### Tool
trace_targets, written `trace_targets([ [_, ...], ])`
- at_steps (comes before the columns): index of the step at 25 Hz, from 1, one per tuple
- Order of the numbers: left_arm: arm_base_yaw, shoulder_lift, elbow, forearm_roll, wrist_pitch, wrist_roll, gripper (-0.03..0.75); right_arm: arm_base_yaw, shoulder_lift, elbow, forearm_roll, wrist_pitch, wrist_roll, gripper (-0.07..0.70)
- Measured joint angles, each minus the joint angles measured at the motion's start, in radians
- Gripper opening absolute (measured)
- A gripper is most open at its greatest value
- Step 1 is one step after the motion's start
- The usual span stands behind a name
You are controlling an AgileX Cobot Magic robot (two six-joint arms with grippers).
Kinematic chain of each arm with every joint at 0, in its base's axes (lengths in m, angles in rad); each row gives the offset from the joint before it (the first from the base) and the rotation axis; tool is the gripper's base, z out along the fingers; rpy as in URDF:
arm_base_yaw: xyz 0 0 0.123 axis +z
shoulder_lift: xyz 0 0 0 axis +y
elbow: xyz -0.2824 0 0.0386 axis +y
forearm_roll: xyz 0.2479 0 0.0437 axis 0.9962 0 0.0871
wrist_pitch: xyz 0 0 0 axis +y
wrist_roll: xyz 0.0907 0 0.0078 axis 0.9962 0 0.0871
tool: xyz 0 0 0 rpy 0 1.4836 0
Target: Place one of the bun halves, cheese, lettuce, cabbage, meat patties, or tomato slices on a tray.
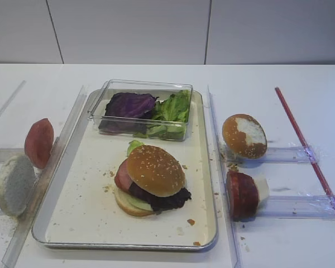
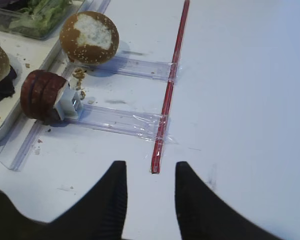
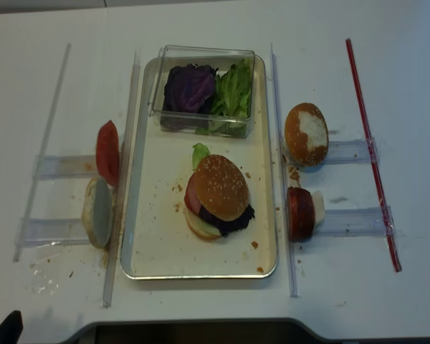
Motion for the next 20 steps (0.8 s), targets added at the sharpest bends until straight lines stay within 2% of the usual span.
trace_targets([
  [20,0.0,0.0,0.0,0.0,0.0,0.0,0.35,0.0,0.0,0.0,0.0,0.0,0.0,0.267],
])
